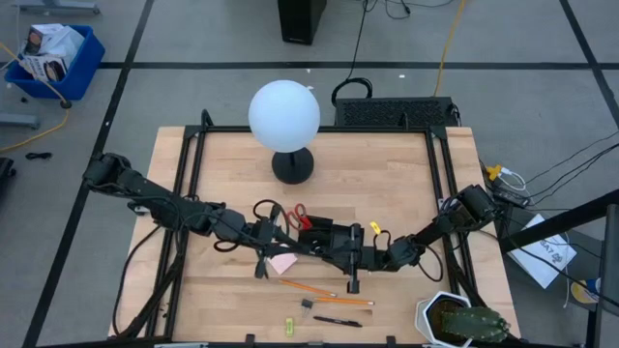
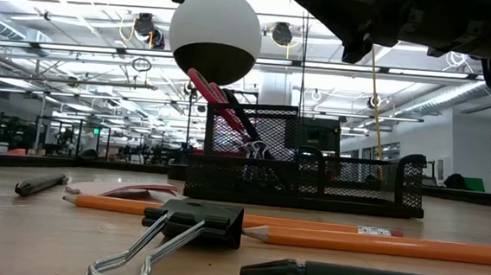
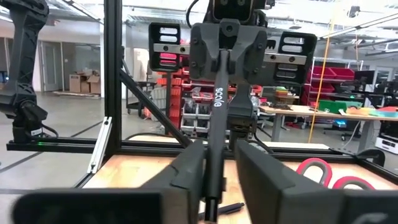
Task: Pick and place office supplies into organizer
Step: Put the black pen into the desk organizer
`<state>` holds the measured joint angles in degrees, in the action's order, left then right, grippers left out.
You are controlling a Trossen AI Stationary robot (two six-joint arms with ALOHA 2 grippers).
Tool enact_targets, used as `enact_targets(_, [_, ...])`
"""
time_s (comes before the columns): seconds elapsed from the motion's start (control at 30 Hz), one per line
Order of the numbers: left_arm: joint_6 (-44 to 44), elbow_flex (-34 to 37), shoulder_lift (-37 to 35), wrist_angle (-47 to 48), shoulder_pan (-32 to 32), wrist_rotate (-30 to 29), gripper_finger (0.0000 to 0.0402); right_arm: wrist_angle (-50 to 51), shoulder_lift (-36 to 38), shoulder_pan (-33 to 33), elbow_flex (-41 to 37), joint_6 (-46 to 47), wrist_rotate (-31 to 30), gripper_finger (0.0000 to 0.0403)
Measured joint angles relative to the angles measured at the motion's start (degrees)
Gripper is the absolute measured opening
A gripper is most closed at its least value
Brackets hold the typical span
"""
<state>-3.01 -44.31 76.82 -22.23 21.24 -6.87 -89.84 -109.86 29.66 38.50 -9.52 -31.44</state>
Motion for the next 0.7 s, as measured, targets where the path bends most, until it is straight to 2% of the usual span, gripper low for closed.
enact_targets(0.17, [-0.5, 0.0, 0.0, 0.8, 0.1, 0.0, 0.0037, -0.1, 0.0, 2.1, 0.0, 0.0, -1.8, 0.0146])
enact_targets(0.3, [-0.5, 0.0, 0.0, 1.8, 0.6, -0.8, 0.0037, -0.1, 1.6, 4.8, -0.7, -2.5, -8.8, 0.0168])
enact_targets(0.5, [0.0, 0.0, 0.0, 4.1, -0.1, -6.3, 0.0038, -0.1, 5.5, 9.3, -1.5, -9.8, -19.9, 0.0166])
enact_targets(0.6, [0.2, 0.0, 0.0, 4.2, -1.1, -9.5, 0.0038, 0.0, 6.0, 10.4, -1.5, -11.1, -19.8, 0.016])
enact_targets(0.7, [0.3, 0.0, 0.0, 4.7, -2.5, -10.0, 0.0039, 0.0, 6.1, 10.7, -1.5, -11.1, -19.8, 0.0156])
